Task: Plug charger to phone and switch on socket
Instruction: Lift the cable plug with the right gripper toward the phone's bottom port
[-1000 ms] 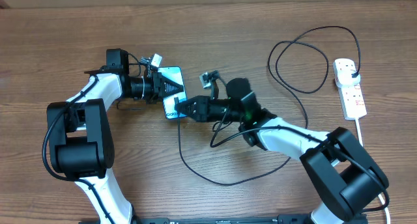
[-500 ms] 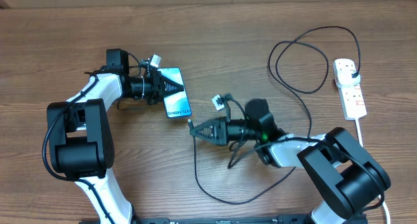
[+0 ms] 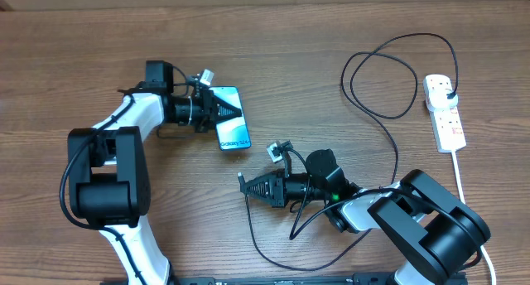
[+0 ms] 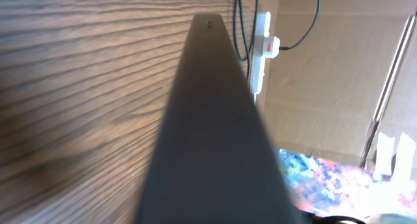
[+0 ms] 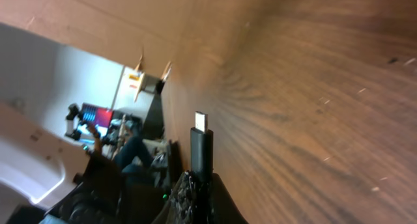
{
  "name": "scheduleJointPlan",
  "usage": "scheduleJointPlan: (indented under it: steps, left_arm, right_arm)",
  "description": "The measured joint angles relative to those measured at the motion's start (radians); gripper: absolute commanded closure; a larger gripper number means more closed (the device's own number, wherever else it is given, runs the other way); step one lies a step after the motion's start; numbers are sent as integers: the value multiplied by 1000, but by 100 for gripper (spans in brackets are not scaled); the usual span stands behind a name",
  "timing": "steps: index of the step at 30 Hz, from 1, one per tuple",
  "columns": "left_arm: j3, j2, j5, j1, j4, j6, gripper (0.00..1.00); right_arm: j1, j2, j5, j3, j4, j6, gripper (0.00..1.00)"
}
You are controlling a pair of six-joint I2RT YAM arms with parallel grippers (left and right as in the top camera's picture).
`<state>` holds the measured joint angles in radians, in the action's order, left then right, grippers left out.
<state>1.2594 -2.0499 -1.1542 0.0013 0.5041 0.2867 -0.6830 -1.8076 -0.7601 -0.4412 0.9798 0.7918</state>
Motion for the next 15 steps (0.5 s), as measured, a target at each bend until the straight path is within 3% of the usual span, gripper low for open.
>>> scheduleJointPlan:
  steps: [15]
  left_arm:
    - [0,0,-96,-33,-23,3,96]
  right_arm:
    - [0,0,43,0,0,-3,96]
